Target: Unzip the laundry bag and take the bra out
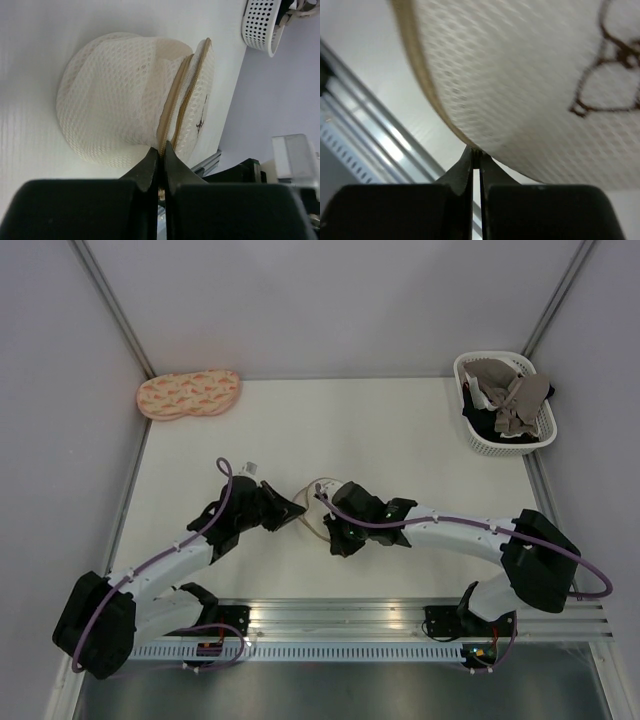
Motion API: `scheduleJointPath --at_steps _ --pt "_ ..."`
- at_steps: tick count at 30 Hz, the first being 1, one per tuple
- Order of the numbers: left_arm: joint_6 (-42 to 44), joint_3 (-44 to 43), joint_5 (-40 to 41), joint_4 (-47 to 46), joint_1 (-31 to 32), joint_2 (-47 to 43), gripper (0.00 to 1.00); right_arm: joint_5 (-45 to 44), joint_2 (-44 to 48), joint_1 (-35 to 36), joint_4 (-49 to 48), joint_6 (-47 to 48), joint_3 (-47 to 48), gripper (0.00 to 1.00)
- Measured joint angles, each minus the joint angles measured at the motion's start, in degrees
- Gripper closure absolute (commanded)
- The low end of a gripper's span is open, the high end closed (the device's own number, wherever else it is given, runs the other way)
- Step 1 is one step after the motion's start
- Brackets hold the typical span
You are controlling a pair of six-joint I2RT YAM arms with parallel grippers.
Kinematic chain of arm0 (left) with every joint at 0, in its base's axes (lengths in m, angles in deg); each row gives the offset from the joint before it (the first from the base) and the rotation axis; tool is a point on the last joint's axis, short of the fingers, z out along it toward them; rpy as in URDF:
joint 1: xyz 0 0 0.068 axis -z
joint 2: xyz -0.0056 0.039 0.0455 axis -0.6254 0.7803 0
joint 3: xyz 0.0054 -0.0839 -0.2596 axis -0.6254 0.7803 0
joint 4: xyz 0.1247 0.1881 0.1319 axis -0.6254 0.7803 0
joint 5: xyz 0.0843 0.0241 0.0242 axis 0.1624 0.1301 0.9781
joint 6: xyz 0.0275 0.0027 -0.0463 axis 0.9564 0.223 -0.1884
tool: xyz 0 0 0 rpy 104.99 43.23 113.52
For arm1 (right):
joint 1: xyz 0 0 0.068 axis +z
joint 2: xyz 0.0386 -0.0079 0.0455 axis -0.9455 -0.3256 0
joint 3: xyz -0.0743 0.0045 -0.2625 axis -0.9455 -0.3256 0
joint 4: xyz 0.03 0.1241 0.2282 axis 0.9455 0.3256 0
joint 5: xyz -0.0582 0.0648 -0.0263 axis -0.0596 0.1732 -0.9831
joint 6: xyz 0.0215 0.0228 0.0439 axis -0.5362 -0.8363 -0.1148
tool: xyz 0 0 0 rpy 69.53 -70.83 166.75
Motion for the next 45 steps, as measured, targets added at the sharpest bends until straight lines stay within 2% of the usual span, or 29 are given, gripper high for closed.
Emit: scheduleJointPath --at_steps 5,13,14,16,17,18,22,26,30,36,39,42,45 --pt "6.27 -4.24 -2.51 1.49 -2.05 4.37 0.98 -13.57 -1.68 -0.37 7.37 -2.64 -0.28 1.0" --pt "21.92 -16.94 -11.02 4.02 -4.42 17.88 0.98 -33.11 -4.57 -4.13 14.08 -5.97 3.69 1.0" --pt "24.2 -19.17 -12.07 4.22 -4.63 20.04 0.83 -34.25 -4.57 -4.35 14.23 -5.99 4.22 1.0" --pt "28.59 -23.47 -13.86 4.59 -4.92 23.78 0.37 -36.17 -4.46 -4.66 14.45 -5.92 5.11 1.0" --pt "30.62 -25.75 -14.84 4.81 -5.05 25.59 0.11 -36.81 -4.24 -4.83 14.45 -5.88 5.29 1.0" --pt "32.13 -27.89 -15.34 5.11 -5.11 27.12 0.01 -37.09 -3.93 -4.94 14.45 -5.81 5.33 1.0" --pt "33.99 -32.92 -14.16 6.49 -5.27 28.89 0.0 -36.26 -2.71 -5.01 14.14 -5.22 5.33 0.99" --pt "32.94 -32.79 -5.53 11.89 -5.27 24.52 0.0 -32.3 -1.25 -5.03 12.59 -4.22 5.31 1.0" --pt "27.5 -24.79 0.15 15.3 -5.4 10.84 0.0 -23.91 0.81 -5.07 8.33 -2.62 4.42 1.0" --pt "16.52 -10.54 3.96 19.54 -5.35 -12.92 0.0 -8.22 3.78 -5.05 0.26 -0.98 3.23 1.0" --pt "11.54 -6.43 4.24 19.91 -5.38 -20.39 0.0 -2.21 3.85 -5.03 -3.04 -0.68 3.23 1.0" --pt "8.02 -4.79 2.45 17.84 -5.38 -20.52 0.0 2.95 3.41 -5.03 -5.9 -0.74 3.26 1.0" --pt "5.77 -3.28 -0.28 12.74 -5.33 -15.85 0.0 8.17 1.57 -5.03 -8.79 -0.83 3.39 1.0"
